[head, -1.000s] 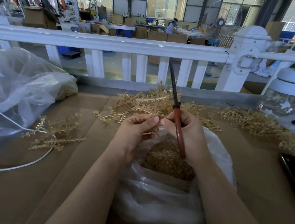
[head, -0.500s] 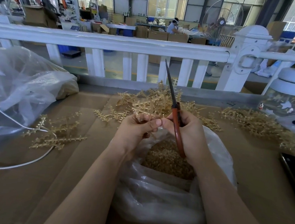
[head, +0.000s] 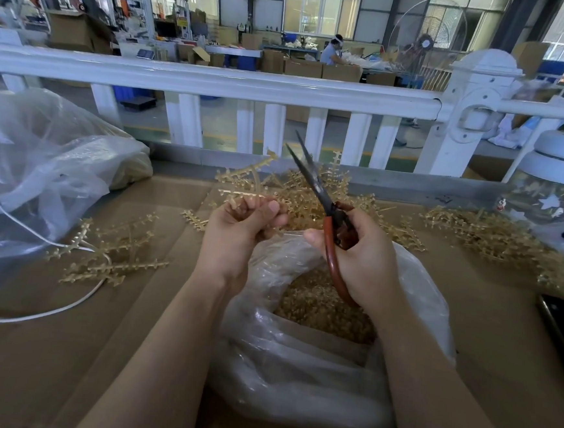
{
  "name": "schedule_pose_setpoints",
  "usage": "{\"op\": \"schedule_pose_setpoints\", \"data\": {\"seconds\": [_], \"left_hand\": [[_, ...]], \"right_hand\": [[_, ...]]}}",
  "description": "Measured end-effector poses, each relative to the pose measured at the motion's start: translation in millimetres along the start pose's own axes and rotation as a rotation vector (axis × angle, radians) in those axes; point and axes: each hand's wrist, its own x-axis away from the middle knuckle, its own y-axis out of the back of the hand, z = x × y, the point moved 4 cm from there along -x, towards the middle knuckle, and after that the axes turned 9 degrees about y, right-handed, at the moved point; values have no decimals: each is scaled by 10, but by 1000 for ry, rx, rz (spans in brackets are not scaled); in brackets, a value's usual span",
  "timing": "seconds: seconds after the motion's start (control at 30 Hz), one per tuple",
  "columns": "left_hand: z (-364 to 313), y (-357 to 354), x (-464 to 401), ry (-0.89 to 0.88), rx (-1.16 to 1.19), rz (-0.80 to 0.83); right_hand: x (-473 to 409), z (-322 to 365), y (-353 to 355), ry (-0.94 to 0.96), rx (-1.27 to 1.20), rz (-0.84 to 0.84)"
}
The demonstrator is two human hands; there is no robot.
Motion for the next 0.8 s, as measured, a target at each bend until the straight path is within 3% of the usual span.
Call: {"op": "schedule_pose_setpoints", "data": {"seconds": [0.2,0.8], "left_hand": [[-46,13,12,-47,34,28],[-82,-15,43,-75,-26,82]], "right_hand": [[32,47,-16,111,259,97],[25,89,-15,96,361,136]]}}
